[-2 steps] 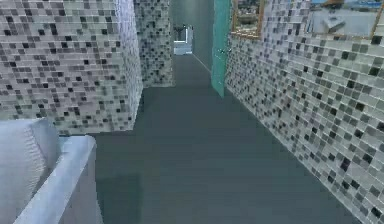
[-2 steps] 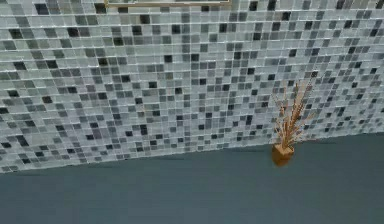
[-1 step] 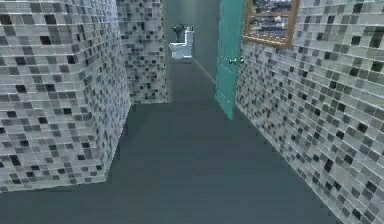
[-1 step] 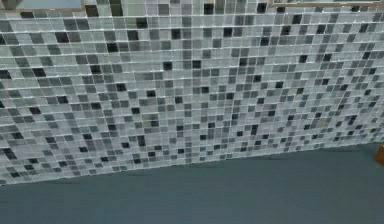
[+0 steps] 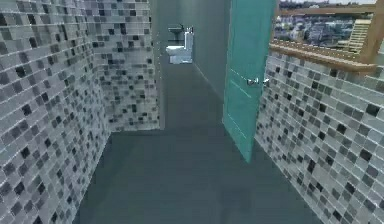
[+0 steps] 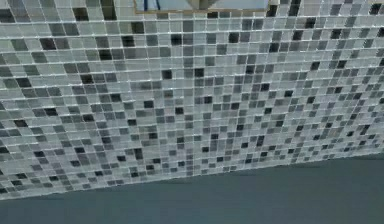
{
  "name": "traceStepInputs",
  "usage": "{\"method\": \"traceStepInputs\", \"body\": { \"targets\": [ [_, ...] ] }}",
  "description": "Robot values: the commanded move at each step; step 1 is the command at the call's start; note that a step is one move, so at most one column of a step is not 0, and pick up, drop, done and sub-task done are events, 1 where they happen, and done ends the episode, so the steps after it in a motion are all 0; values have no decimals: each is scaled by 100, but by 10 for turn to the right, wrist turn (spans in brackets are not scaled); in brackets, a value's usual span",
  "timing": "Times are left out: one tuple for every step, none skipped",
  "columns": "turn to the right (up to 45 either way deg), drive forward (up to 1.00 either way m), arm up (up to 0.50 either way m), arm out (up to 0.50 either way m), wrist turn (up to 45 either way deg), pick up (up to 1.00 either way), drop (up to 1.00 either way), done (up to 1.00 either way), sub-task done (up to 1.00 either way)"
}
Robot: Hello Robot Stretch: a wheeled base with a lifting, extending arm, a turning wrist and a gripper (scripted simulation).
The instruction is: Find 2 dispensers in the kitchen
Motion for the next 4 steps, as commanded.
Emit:
{"method": "traceStepInputs", "body": {
  "targets": [
    [0,100,0,0,0,0,0,0,0],
    [0,100,0,0,0,0,0,0,0],
    [-60,0,0,0,0,0,0,0,0],
    [0,40,0,0,0,0,0,0,0]
  ]
}}
